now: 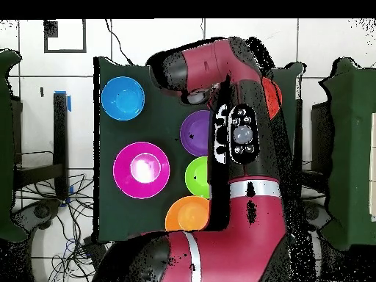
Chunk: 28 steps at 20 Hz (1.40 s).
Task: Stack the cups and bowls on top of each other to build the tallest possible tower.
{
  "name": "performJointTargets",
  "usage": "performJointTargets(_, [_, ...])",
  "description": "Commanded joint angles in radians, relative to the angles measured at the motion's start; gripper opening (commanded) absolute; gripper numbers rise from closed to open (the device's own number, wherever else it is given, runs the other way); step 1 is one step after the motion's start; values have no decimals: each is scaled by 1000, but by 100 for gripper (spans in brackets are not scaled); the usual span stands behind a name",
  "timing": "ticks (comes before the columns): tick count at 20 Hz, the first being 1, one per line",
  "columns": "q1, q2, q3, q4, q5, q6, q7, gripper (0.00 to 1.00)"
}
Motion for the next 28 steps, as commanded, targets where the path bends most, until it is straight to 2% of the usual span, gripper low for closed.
performJointTargets(1, [10,13,6,18,-59,51,-273,0])
performJointTargets(19, [13,17,3,31,-37,52,-213,0])
performJointTargets(28, [-3,13,22,50,11,76,-205,0])
